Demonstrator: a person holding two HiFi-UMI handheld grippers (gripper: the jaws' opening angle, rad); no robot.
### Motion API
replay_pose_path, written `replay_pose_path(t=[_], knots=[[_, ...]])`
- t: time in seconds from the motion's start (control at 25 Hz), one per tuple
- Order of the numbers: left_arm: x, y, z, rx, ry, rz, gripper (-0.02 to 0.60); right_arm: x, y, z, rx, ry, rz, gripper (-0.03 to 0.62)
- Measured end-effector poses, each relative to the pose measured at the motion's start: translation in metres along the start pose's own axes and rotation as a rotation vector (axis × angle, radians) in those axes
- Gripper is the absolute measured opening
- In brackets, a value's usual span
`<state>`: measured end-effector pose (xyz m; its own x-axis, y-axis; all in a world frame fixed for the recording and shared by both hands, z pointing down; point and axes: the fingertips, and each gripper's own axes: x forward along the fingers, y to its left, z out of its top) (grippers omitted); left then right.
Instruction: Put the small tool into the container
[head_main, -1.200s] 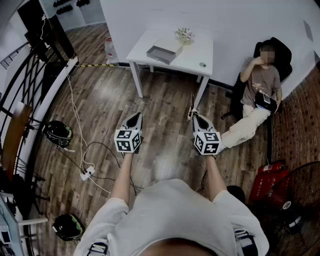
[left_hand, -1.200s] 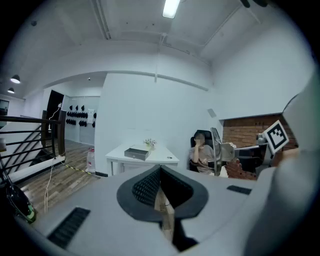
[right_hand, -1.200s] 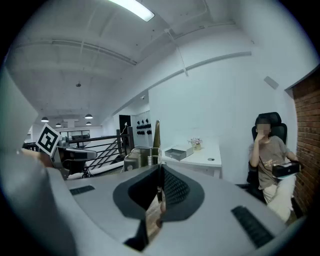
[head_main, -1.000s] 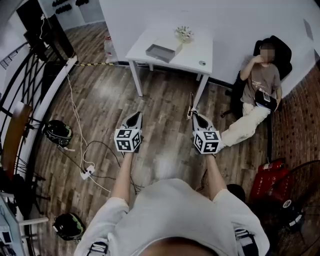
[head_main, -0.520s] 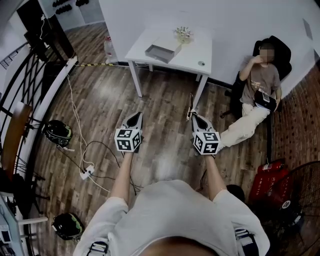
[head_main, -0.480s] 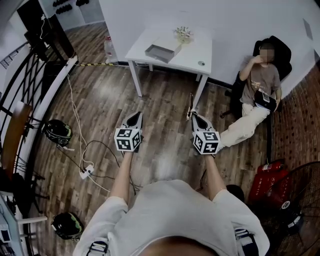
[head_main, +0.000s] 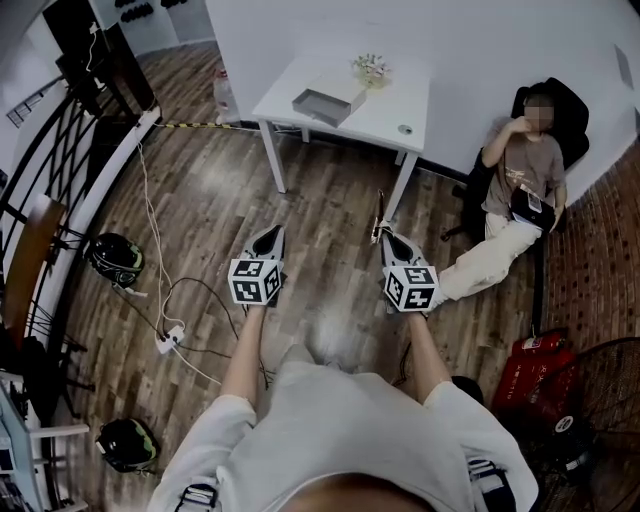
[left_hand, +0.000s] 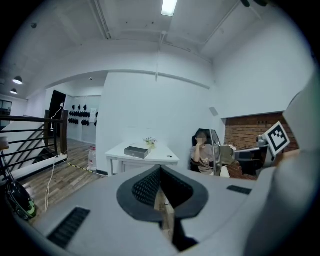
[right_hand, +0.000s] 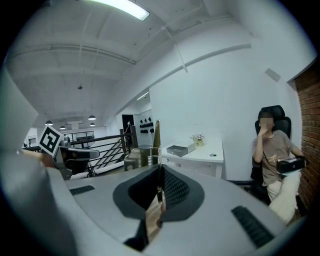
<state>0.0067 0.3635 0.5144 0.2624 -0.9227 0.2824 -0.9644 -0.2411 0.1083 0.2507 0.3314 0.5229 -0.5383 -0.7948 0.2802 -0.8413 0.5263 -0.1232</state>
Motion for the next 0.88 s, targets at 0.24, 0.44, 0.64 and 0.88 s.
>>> replay_pose_path(t=[0.24,0.44,0.64,0.88], knots=[[0.006,-0.003,-0.002,-0.006,0.005,0.002,0.009,0.005,-0.002,0.001,-0.014,0.008,0.013,0.002],[0.010,0.003,-0.004,-0.006,0.011,0.012,0.009,0.015,-0.003,0.001,-0.034,0.011,0.014,0.002],[0.012,0.013,-0.002,0.000,0.004,0.021,0.009,0.023,0.001,0.001,-0.035,0.010,0.021,0.002],[0.029,0.028,-0.002,-0.007,0.004,0.022,0.009,0.044,-0.001,0.000,-0.038,0.016,0.022,0.002]])
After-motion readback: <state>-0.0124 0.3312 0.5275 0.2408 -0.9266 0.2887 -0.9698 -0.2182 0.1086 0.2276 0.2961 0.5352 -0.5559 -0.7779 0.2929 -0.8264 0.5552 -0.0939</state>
